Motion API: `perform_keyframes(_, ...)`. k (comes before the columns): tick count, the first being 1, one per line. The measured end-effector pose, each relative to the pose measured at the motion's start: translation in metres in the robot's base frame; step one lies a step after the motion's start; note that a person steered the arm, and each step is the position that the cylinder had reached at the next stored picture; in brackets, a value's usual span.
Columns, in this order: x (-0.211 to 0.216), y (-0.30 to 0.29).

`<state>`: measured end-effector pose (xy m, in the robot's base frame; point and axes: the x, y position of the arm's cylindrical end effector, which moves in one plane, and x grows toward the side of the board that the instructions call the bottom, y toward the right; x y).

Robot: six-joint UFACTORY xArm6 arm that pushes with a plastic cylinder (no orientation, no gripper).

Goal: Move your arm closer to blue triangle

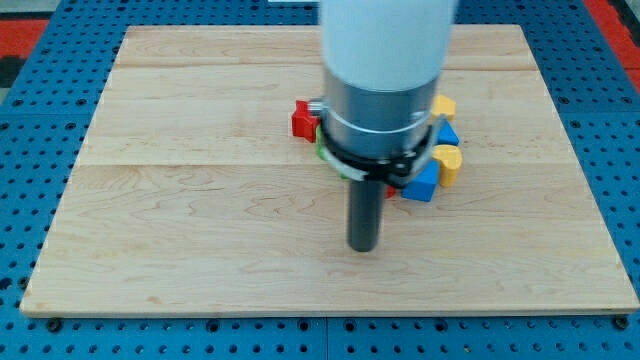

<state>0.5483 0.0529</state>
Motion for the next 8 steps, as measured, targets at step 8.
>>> perform_keyframes(8,-0.118,0.148)
